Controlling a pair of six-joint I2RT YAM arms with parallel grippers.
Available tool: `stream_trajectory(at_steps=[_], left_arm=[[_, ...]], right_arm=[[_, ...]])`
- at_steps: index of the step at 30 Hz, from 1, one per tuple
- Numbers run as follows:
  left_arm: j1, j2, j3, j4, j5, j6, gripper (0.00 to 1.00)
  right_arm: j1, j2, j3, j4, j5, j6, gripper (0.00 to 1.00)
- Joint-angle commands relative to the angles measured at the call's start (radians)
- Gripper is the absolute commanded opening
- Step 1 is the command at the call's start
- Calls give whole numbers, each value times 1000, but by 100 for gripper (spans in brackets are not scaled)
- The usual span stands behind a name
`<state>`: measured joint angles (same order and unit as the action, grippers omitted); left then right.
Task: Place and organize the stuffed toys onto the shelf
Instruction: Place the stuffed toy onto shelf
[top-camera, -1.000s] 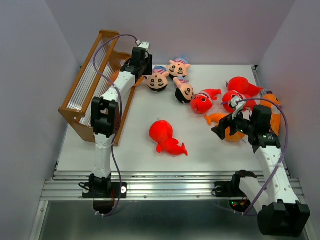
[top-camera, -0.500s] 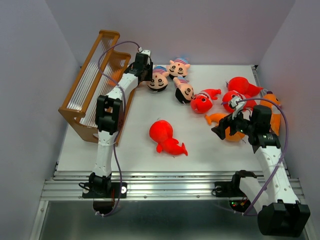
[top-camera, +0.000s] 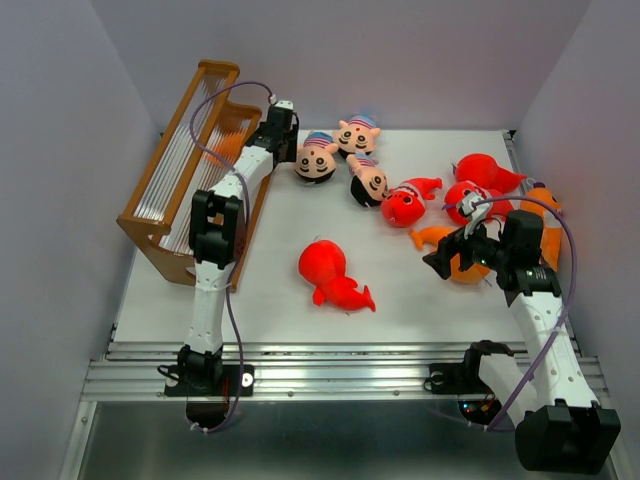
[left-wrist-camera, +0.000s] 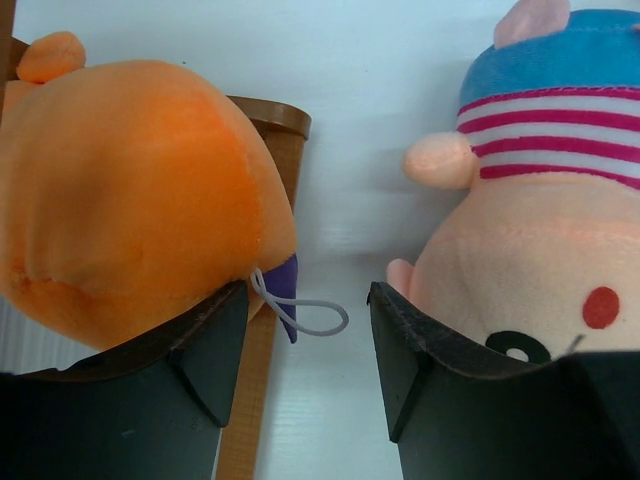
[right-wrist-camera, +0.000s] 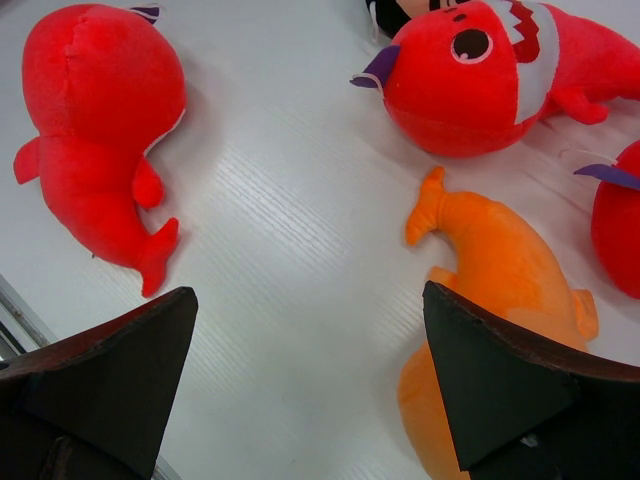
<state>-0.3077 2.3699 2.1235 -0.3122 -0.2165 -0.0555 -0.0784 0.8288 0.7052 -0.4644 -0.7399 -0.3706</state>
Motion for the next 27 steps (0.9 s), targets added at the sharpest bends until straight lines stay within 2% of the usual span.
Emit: stream_trajectory(at_steps=[1, 11, 22, 27], left_arm=[[19, -40, 39, -10, -55, 31, 63], [18, -109, 9, 25, 74, 19, 68], [5, -225, -16, 35, 304, -43, 69], [-19, -400, -186, 113, 350, -63, 69]], right_arm=[[-3, -20, -1, 20, 7, -11, 100], [-3, -16, -1, 21, 7, -11, 100], [-3, -13, -4, 21, 19, -14, 100], [-3, -10, -4, 21, 33, -21, 100]])
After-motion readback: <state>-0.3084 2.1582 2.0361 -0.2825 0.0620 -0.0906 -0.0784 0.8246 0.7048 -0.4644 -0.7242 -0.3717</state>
